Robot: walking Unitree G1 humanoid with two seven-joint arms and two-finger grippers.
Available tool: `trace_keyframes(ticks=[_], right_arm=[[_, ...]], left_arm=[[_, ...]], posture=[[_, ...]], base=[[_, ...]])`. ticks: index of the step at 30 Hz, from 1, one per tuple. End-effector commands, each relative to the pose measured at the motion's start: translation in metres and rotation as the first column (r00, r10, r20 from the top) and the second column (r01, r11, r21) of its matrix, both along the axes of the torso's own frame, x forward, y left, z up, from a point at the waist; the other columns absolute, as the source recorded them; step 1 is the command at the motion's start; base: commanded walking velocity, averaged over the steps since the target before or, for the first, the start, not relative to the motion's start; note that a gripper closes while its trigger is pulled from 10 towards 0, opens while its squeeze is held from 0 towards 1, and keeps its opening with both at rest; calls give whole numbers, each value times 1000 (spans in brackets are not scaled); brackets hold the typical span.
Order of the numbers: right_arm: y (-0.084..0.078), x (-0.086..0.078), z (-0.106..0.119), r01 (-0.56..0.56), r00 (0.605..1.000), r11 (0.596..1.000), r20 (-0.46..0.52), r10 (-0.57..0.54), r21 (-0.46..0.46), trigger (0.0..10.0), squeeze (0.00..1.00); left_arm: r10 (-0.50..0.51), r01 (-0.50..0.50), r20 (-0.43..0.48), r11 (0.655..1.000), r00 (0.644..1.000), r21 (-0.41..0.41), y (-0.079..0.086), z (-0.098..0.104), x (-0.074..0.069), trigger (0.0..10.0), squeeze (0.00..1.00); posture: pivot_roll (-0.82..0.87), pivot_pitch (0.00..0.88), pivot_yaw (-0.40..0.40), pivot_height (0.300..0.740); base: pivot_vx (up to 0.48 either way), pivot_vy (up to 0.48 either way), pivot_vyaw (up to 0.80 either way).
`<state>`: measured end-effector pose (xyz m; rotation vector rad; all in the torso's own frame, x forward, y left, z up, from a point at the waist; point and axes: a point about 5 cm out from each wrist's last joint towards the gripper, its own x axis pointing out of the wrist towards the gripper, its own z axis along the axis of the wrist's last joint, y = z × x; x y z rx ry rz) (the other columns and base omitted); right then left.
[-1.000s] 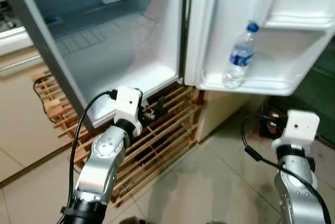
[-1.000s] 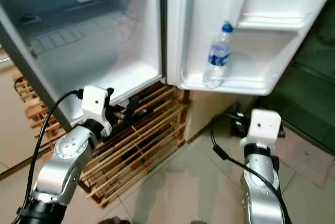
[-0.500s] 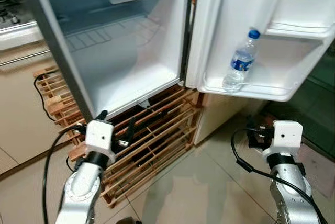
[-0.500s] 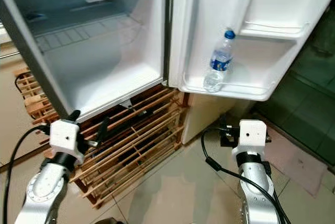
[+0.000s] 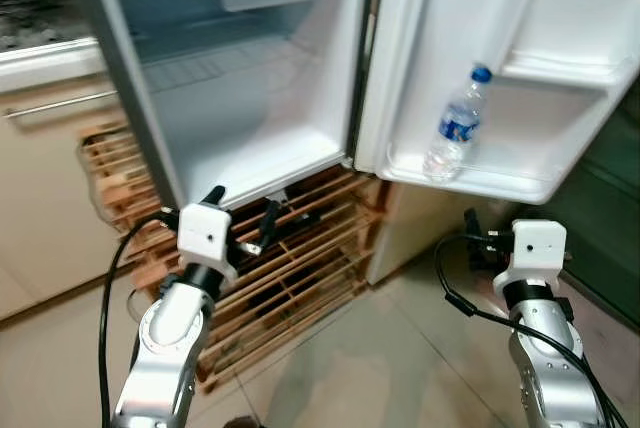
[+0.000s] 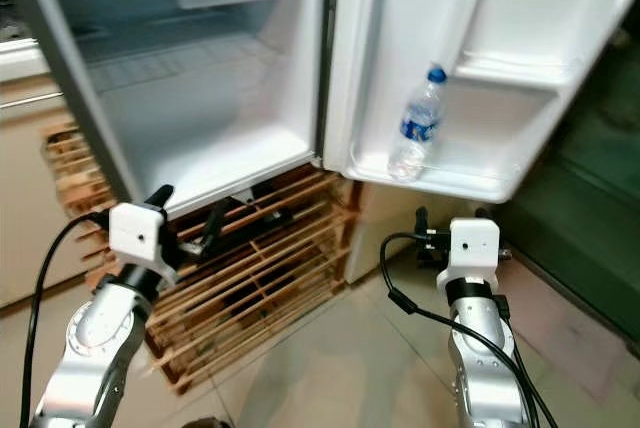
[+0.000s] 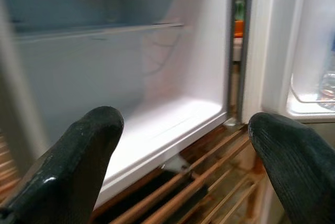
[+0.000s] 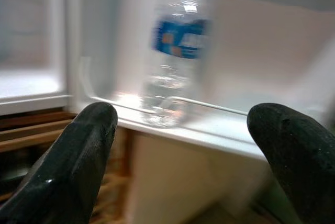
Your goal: Restocking fridge
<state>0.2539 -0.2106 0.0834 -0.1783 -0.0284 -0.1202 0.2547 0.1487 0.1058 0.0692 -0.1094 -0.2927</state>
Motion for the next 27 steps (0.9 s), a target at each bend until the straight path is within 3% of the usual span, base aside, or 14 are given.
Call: trace_keyframes(ticks=[1,10,19,25,27], right_arm=[[2,0,1,-6,1000,1000,13,6,-8,10000,0],[1,-6,-1,-32,999,997,17,33,-67,10000,0],[-1,-3,-3,-25,1000,997,13,26,-74,10000,0],[-1,0,0,-24,999,997,27,27,-79,10000,0],[-2,-1,1,-24,999,997,32,27,-79,10000,0]], left_arm=[[-51,51,21,999,998,1,-6,6,3,10000,0],[-86,86,5,996,996,34,-19,4,15,10000,0],[-104,104,5,995,995,0,-30,8,33,10000,0],[-47,47,8,999,999,17,-26,7,39,10000,0],[-15,15,10,1000,1000,-13,-24,8,41,10000,0]], posture=[[-5,0,7,740],[-20,0,4,740],[-29,0,7,740],[-33,0,7,740],[-35,0,6,740]], base=[[0,-480,788],[0,-477,774],[29,-454,0],[0,0,0],[0,0,0]])
